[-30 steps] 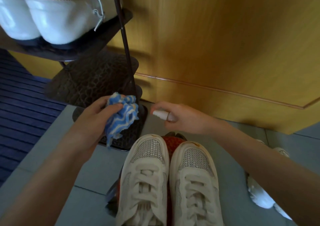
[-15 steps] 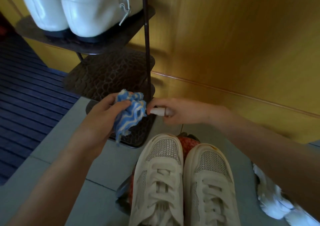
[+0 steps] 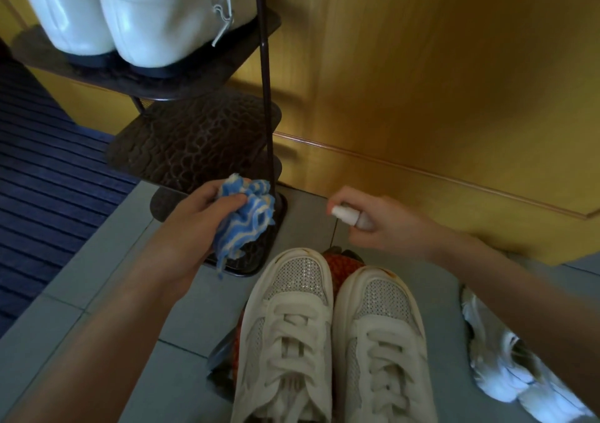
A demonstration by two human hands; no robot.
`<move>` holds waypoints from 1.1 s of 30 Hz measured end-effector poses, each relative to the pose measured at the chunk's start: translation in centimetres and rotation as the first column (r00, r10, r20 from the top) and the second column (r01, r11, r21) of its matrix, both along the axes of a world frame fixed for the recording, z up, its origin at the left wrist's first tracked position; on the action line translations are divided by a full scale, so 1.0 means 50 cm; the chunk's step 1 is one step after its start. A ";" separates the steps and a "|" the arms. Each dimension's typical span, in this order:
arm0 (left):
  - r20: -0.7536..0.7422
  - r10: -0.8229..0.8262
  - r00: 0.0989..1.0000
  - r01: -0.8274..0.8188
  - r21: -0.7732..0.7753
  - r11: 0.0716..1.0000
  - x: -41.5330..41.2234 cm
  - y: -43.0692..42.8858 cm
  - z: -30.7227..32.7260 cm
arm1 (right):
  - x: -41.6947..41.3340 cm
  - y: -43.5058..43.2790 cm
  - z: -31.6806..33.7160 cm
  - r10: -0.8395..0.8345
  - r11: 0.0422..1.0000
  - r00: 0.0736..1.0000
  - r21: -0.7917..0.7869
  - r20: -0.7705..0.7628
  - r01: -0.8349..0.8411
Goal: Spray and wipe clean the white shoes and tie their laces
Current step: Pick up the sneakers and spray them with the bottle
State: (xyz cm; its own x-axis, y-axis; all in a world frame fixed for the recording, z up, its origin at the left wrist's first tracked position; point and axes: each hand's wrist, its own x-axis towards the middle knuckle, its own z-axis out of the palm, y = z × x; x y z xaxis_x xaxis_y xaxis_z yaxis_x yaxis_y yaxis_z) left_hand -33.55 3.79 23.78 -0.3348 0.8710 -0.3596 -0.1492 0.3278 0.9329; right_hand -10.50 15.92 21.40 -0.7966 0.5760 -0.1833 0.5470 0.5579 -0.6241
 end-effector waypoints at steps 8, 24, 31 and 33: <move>-0.029 -0.030 0.999 0.030 0.002 1.000 0.012 0.009 0.001 | 0.034 0.001 -0.012 -0.240 0.965 0.957 -0.147 -0.165 0.217; -0.096 -0.130 0.987 0.135 0.047 0.990 0.076 0.045 0.022 | 0.113 -0.036 -0.041 -0.390 0.897 0.837 -0.365 -0.383 0.250; -0.173 -0.270 0.947 0.279 0.033 0.960 0.154 0.074 0.030 | 0.233 -0.052 -0.167 -0.663 0.738 0.708 -0.370 -0.243 0.565; -0.237 -0.339 0.911 0.351 0.010 0.936 0.190 0.100 0.026 | 0.264 -0.065 -0.213 -0.735 0.668 0.642 -0.393 -0.217 0.632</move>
